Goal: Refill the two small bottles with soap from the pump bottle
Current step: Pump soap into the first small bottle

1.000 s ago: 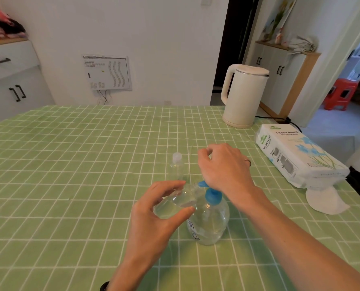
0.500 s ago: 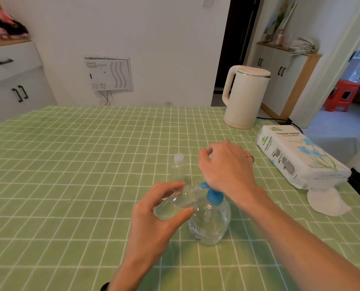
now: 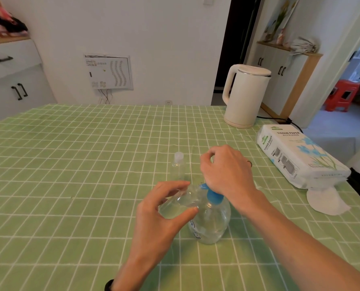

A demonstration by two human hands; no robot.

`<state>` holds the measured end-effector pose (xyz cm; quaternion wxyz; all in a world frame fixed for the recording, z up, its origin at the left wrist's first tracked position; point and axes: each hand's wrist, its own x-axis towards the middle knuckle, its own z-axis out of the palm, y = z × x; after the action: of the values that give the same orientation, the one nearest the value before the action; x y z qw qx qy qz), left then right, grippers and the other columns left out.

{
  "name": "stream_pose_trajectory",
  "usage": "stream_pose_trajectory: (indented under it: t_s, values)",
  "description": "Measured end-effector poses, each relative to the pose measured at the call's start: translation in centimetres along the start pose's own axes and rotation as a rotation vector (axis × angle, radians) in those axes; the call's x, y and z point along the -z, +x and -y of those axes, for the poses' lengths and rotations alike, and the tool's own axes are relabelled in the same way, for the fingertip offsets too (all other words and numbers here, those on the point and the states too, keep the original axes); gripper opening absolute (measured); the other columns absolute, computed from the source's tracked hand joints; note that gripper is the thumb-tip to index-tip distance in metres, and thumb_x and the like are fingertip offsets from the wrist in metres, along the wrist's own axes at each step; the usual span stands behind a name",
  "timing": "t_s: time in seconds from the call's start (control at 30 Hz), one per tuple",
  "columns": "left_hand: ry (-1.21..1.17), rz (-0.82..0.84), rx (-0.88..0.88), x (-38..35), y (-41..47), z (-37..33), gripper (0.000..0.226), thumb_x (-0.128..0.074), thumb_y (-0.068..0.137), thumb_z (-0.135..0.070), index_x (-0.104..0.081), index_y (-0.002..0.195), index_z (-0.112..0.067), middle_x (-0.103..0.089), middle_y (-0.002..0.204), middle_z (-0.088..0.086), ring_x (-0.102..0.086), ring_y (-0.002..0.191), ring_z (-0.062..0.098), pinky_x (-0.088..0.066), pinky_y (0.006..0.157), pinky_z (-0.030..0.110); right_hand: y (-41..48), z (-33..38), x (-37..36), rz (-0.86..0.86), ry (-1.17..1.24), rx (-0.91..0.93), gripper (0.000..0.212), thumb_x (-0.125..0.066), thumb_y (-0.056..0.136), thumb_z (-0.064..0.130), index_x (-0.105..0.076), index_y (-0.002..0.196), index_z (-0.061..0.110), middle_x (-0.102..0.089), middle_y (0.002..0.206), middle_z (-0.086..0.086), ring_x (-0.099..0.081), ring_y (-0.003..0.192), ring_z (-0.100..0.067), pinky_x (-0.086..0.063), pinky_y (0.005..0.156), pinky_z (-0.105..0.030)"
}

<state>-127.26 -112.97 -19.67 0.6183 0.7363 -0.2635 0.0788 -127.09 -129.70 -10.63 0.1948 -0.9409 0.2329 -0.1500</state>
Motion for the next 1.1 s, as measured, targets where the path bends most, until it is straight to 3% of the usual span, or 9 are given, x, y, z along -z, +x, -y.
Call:
stream_pose_trajectory:
  t_s: [0.07, 0.2, 0.37, 0.47, 0.6, 0.93, 0.97, 1.03, 1.1]
  values:
    - [-0.007, -0.005, 0.007, 0.1, 0.0, -0.2, 0.045, -0.09, 0.07, -0.029, -0.075, 0.111, -0.041, -0.078, 0.111, -0.018, -0.073, 0.109, 0.009, -0.055, 0.093, 0.026, 0.1, 0.0, 0.3, -0.015, -0.007, 0.009, 0.035, -0.048, 0.104, 0.032, -0.074, 0.088, 0.016, -0.064, 0.065, 0.0, -0.065, 0.073, -0.028, -0.054, 0.093, -0.048]
    - [-0.017, -0.022, 0.012, 0.4, 0.0, -0.5, 0.044, -0.087, 0.069, -0.037, -0.075, 0.111, -0.041, -0.078, 0.112, -0.018, -0.073, 0.11, 0.011, -0.056, 0.095, 0.038, 0.4, 0.5, 0.7, -0.079, -0.078, 0.07, 0.036, -0.044, 0.106, 0.039, -0.074, 0.102, 0.018, -0.069, 0.109, -0.003, -0.063, 0.108, -0.029, -0.042, 0.113, -0.056]
    - [-0.017, -0.027, 0.012, 0.4, 0.2, -0.6, 0.044, -0.086, 0.069, -0.041, -0.074, 0.112, -0.042, -0.078, 0.113, -0.018, -0.073, 0.111, 0.012, -0.056, 0.096, 0.038, 0.3, 0.2, 0.4, -0.004, -0.017, 0.0, 0.046, -0.039, 0.108, 0.05, -0.061, 0.14, 0.025, -0.05, 0.156, -0.004, -0.034, 0.151, -0.03, -0.023, 0.126, -0.061]
    - [-0.01, -0.019, 0.011, 0.3, 0.2, -0.4, 0.045, -0.086, 0.07, -0.04, -0.074, 0.112, -0.042, -0.077, 0.113, -0.018, -0.073, 0.111, 0.012, -0.056, 0.095, 0.037, 0.4, -0.2, -0.1, 0.083, -0.018, -0.042, 0.055, -0.036, 0.108, 0.052, -0.044, 0.156, 0.028, -0.032, 0.17, -0.005, -0.014, 0.16, -0.031, -0.011, 0.129, -0.064]
    - [-0.007, -0.011, 0.021, 0.1, 0.0, -0.2, 0.047, -0.089, 0.07, -0.031, -0.074, 0.112, -0.042, -0.077, 0.112, -0.019, -0.072, 0.111, 0.01, -0.055, 0.095, 0.035, 0.4, -0.3, -0.4, 0.128, -0.02, -0.05, 0.061, -0.034, 0.107, 0.054, -0.033, 0.163, 0.029, -0.024, 0.175, -0.006, -0.007, 0.162, -0.032, -0.007, 0.129, -0.066]
    - [-0.006, -0.023, 0.014, 0.3, 0.2, -0.5, 0.044, -0.087, 0.069, -0.037, -0.075, 0.111, -0.04, -0.078, 0.112, -0.018, -0.073, 0.111, 0.01, -0.056, 0.096, 0.039, 0.8, 0.1, 0.1, 0.057, -0.054, -0.008, 0.054, -0.037, 0.107, 0.053, -0.055, 0.147, 0.022, -0.042, 0.163, -0.009, -0.022, 0.156, -0.035, -0.013, 0.128, -0.066]
    - [-0.001, -0.022, 0.013, 0.3, 0.2, -0.4, 0.045, -0.088, 0.069, -0.036, -0.075, 0.112, -0.04, -0.078, 0.112, -0.018, -0.073, 0.111, 0.009, -0.056, 0.095, 0.038, 0.8, 0.1, 0.1, 0.085, -0.029, -0.029, 0.051, -0.038, 0.107, 0.052, -0.06, 0.142, 0.022, -0.052, 0.154, -0.008, -0.032, 0.152, -0.035, -0.021, 0.125, -0.065]
    - [0.011, -0.018, 0.013, 0.3, 0.2, -0.3, 0.046, -0.089, 0.07, -0.033, -0.074, 0.112, -0.041, -0.077, 0.113, -0.019, -0.073, 0.111, 0.01, -0.056, 0.094, 0.034, 0.8, -0.1, 0.0, 0.137, 0.02, -0.059, 0.044, -0.041, 0.106, 0.046, -0.073, 0.115, 0.018, -0.073, 0.11, -0.006, -0.06, 0.12, -0.034, -0.043, 0.108, -0.056]
    - [0.013, -0.014, 0.011, 0.2, 0.1, -0.1, 0.046, -0.089, 0.07, -0.033, -0.074, 0.113, -0.042, -0.077, 0.113, -0.018, -0.073, 0.111, 0.011, -0.056, 0.094, 0.031, 0.7, -0.4, -0.3, 0.168, 0.076, -0.071, 0.042, -0.046, 0.104, 0.038, -0.063, 0.075, 0.013, -0.062, 0.068, 0.0, -0.058, 0.075, -0.027, -0.049, 0.08, -0.043]
